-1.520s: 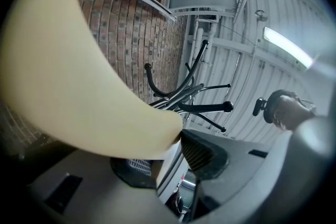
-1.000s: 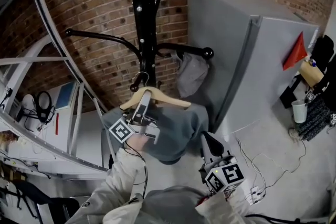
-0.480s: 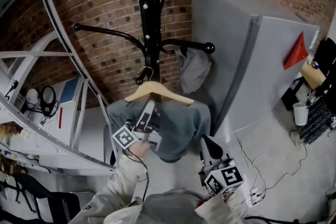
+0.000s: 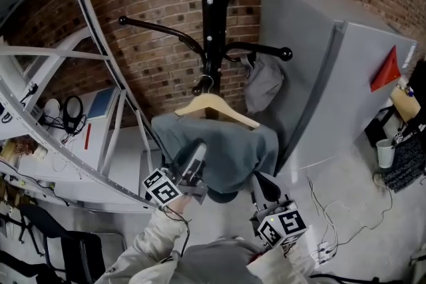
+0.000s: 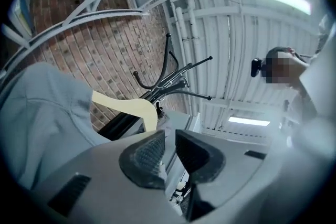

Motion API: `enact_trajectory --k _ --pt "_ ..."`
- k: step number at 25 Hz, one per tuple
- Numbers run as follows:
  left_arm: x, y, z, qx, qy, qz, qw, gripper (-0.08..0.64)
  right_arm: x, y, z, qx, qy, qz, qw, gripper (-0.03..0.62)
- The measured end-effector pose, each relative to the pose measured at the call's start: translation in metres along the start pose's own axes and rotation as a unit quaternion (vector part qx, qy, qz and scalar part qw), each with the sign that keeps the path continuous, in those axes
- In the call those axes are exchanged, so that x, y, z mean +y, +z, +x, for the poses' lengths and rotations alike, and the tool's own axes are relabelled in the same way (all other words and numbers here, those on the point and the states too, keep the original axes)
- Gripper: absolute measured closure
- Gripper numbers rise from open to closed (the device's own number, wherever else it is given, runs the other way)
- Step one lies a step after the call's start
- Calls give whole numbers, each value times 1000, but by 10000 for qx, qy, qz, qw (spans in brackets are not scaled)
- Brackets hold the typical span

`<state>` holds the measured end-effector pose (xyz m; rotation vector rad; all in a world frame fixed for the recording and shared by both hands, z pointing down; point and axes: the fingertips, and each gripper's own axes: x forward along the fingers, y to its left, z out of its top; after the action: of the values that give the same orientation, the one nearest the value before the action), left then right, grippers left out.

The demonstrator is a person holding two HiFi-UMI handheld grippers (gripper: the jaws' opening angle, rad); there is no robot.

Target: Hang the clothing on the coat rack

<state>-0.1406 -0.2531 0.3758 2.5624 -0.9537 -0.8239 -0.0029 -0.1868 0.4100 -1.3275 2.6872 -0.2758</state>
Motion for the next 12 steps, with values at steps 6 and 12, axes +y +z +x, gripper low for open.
enact_trajectory --k 6,12 --pt "0 -7 -20 407 729 1035 9911 519 12 -3 4 53 169 -33 9998 568" --pt "-4 -15 -38 673 1290 1742 9739 540 13 -14 7 173 241 -64 9995 568"
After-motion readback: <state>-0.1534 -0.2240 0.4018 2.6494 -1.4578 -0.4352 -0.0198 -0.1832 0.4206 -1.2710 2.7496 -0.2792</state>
